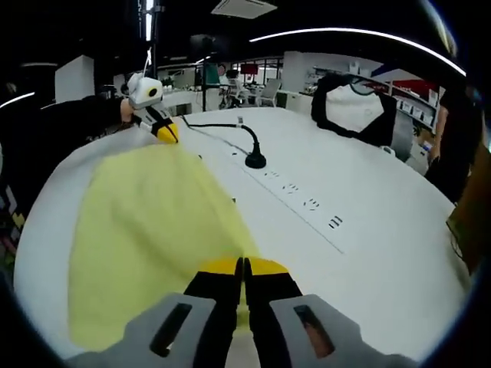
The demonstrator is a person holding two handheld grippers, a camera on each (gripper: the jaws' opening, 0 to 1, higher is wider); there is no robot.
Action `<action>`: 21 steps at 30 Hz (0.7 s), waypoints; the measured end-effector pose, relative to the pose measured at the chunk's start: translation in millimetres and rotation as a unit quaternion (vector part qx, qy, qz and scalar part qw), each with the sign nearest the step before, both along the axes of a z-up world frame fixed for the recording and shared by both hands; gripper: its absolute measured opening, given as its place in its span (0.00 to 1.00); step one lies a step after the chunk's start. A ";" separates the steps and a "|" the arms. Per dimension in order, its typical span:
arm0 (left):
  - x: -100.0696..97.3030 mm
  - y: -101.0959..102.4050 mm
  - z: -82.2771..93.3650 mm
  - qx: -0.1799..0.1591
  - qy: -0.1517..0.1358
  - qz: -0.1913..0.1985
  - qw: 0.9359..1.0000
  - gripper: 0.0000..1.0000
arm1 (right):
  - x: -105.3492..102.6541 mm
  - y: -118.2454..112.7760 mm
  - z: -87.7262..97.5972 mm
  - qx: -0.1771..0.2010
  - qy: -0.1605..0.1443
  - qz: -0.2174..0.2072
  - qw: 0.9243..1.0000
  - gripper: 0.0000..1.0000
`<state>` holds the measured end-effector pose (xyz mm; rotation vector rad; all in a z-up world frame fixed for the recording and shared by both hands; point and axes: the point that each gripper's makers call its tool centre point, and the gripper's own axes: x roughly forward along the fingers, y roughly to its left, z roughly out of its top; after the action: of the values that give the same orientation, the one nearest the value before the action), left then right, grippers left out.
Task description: Fold the garment on the visible template until the final outline fits inside the template.
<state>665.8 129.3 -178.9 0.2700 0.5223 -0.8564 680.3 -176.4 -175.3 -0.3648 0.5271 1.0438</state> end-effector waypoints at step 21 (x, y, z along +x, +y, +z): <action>3.3 16.2 -5.3 0.009 0.002 0.041 0.999 0.00 | 9.6 -12.8 -22.8 0.042 0.075 -0.131 0.988 0.00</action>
<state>669.2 145.4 -184.3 0.2619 0.5408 -0.7739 689.9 -189.1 -198.0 -0.1380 0.6459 0.8389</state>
